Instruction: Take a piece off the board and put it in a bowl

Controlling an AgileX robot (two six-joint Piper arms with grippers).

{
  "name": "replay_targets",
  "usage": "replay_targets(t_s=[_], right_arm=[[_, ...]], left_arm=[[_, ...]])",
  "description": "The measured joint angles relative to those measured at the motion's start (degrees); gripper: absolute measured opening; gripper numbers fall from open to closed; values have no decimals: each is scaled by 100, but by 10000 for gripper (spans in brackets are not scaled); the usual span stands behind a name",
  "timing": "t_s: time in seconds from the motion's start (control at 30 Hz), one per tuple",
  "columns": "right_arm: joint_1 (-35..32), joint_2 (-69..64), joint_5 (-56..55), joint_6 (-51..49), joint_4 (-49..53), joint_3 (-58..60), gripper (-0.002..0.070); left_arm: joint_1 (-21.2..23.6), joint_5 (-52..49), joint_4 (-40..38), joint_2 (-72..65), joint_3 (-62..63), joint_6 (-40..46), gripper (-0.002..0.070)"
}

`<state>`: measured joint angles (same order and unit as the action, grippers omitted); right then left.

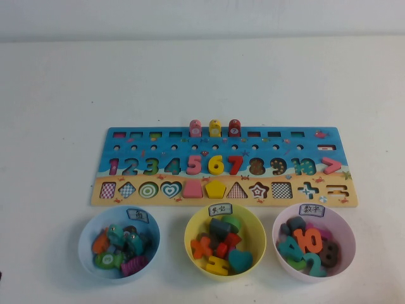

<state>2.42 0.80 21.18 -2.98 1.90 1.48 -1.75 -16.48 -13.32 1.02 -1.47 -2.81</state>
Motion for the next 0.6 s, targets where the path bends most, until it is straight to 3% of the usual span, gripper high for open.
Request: replay_targets(t_s=[0.1, 0.17, 0.43, 0.5, 0.6], right_arm=[[0, 0, 0, 0, 0, 0, -17], [0, 0, 0, 0, 0, 0, -17], [0, 0, 0, 0, 0, 0, -17], [0, 0, 0, 0, 0, 0, -17], [0, 0, 0, 0, 0, 0, -17]], left_arm=[[0, 589, -1378, 0, 0, -819, -4], [0, 960, -1768, 0, 0, -1003, -4], [0, 1648, -1936, 0, 0, -861, -4], [0, 1394, -1947, 0, 0, -875, -4], [0, 241, -1684, -43, 328, -663, -4]])
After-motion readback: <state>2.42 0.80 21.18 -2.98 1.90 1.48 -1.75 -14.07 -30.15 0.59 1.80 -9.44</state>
